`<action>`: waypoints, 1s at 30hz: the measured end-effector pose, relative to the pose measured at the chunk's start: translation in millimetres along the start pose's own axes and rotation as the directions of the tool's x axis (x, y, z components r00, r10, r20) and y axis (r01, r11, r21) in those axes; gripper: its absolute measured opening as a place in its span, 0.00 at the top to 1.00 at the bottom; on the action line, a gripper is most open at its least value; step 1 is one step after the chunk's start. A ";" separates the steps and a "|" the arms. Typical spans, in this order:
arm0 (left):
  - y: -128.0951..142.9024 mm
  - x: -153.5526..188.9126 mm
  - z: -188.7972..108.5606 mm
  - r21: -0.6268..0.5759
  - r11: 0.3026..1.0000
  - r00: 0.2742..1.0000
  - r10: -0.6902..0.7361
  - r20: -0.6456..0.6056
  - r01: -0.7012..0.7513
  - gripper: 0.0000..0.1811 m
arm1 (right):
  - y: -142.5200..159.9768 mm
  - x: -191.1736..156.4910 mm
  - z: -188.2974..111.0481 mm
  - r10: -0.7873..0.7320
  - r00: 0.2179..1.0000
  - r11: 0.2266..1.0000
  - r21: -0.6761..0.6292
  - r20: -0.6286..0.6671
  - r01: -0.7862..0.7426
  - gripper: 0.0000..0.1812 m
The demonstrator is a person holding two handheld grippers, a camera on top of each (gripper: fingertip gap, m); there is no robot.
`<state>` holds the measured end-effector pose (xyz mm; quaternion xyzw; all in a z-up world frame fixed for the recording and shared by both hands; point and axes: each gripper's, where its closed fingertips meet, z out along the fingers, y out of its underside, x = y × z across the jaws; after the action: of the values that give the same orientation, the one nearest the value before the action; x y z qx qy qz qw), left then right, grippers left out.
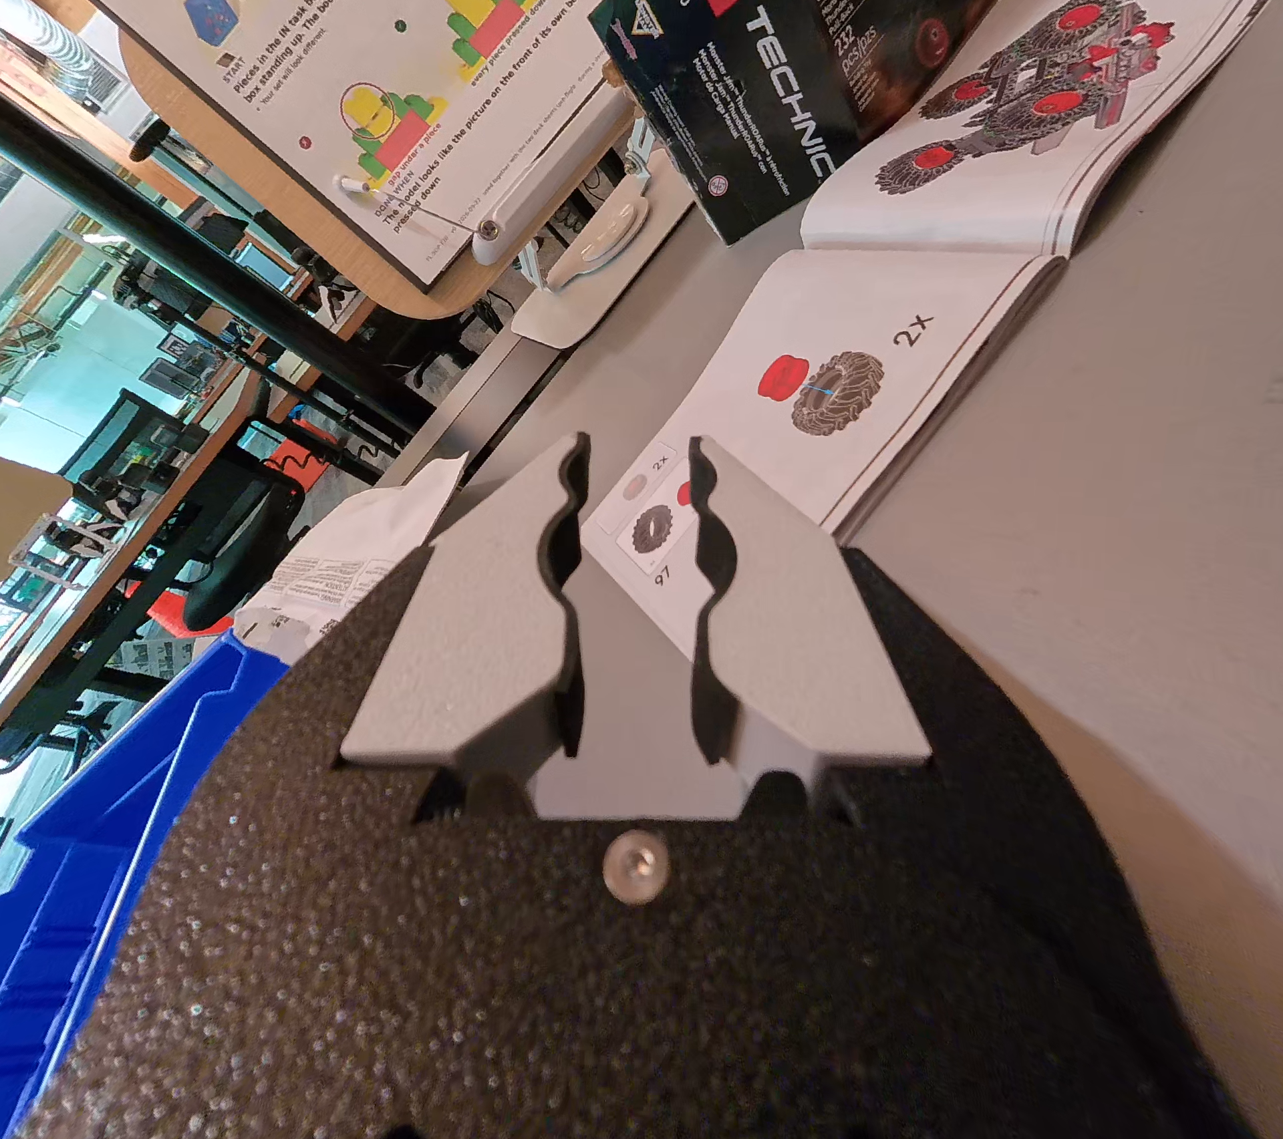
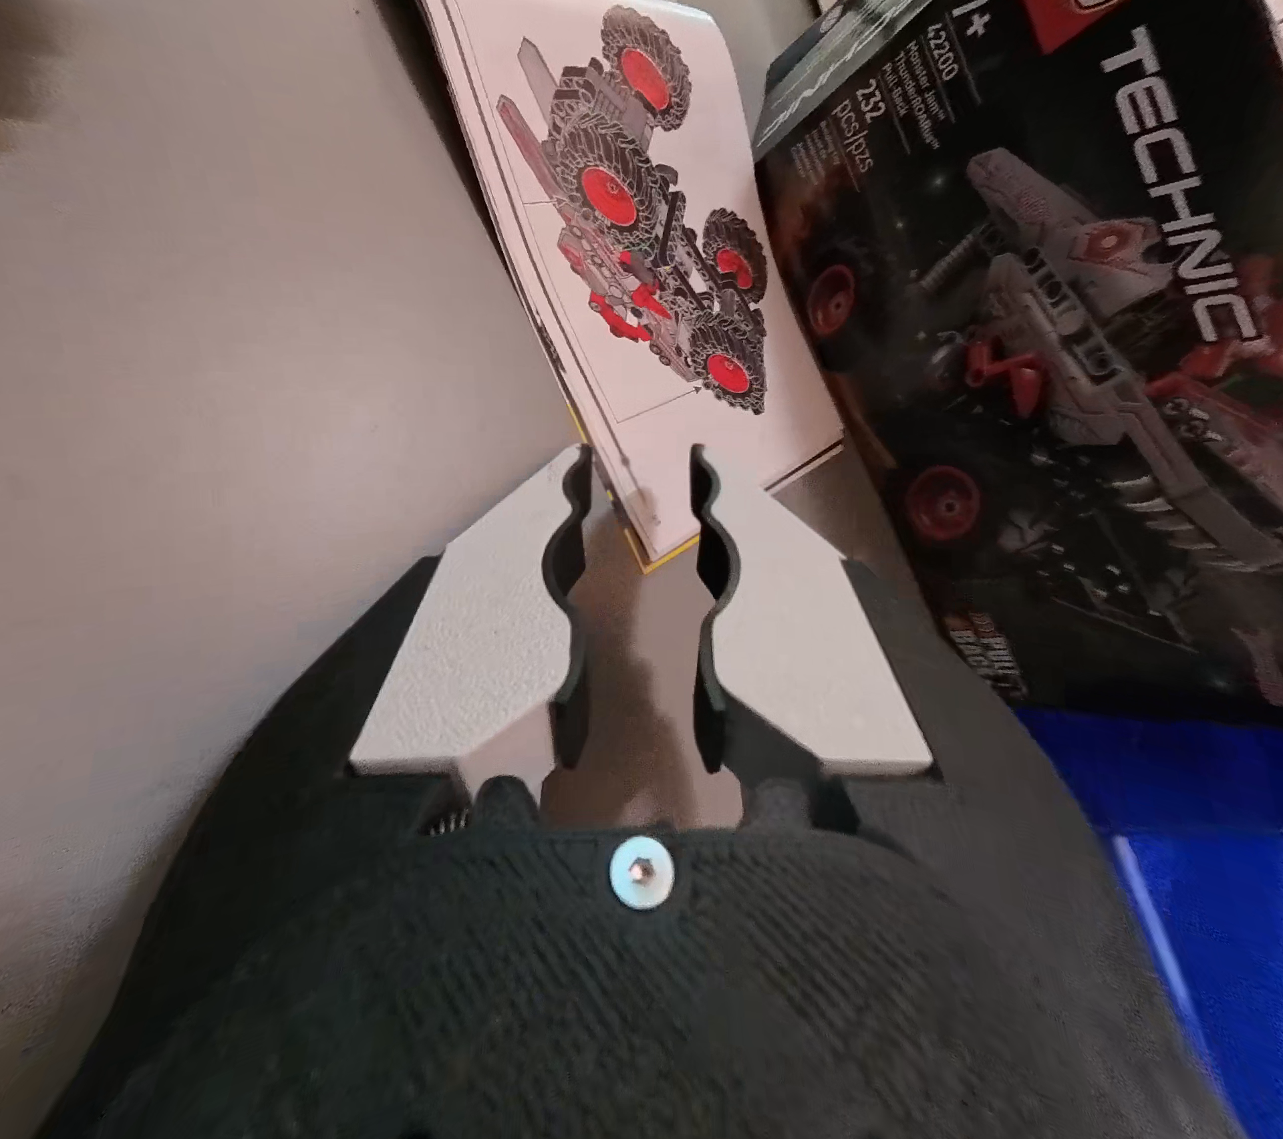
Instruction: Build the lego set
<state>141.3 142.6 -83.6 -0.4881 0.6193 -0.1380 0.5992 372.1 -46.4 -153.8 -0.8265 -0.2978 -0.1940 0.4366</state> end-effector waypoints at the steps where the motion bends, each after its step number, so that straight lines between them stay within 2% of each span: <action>1: -0.3 0.0 0.1 0.001 1.000 1.000 0.001 0.000 -0.001 0.86 | -3.2 -3.2 -0.4 0.046 0.998 0.999 0.010 0.034 -0.047 0.83; 3: -0.2 0.0 0.1 0.000 1.000 1.000 0.002 0.000 -0.002 0.86 | -8.6 1.4 -1.3 0.137 0.990 0.990 0.032 0.038 -0.139 0.83; 7: -0.1 -0.3 0.4 -0.001 1.000 1.000 0.003 0.003 -0.003 0.86 | 1.4 6.8 2.8 0.177 0.984 0.984 -0.025 0.003 -0.177 0.77; 11: 0.1 -0.2 0.6 -0.004 1.000 1.000 0.008 0.005 -0.008 0.86 | 0.8 12.5 7.5 0.212 0.977 0.977 -0.034 -0.008 -0.213 0.78; 14: 0.3 -1.0 0.6 -0.004 1.000 1.000 0.013 0.012 -0.013 0.86 | 1.9 8.6 12.4 0.236 0.971 0.971 -0.048 0.039 -0.234 0.85; 17: 0.7 -1.6 0.7 -0.004 1.000 1.000 0.013 0.017 -0.013 0.86 | 1.2 6.6 13.7 0.242 0.968 0.970 -0.051 0.060 -0.239 0.88; 21: 3.4 2.0 3.1 -0.008 1.000 1.000 0.001 0.001 -0.001 0.86 | -1.0 -5.1 14.0 0.278 0.951 0.960 -0.065 0.137 -0.272 1.00; 24: 3.7 6.9 5.4 -0.002 1.000 1.000 0.008 -0.021 -0.008 0.86 | -1.5 -6.2 13.5 0.267 0.956 0.963 -0.074 0.123 -0.259 1.00; 30: -2.1 0.6 5.9 0.028 1.000 1.000 0.008 0.002 -0.008 0.86 | -17.9 -26.7 9.3 0.249 0.942 0.968 -0.037 0.223 -0.247 1.00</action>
<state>147.5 143.5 -83.8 -0.4772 0.6187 -0.1440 0.6072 340.9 -39.4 -163.6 -0.8759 -0.2381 -0.0435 0.4173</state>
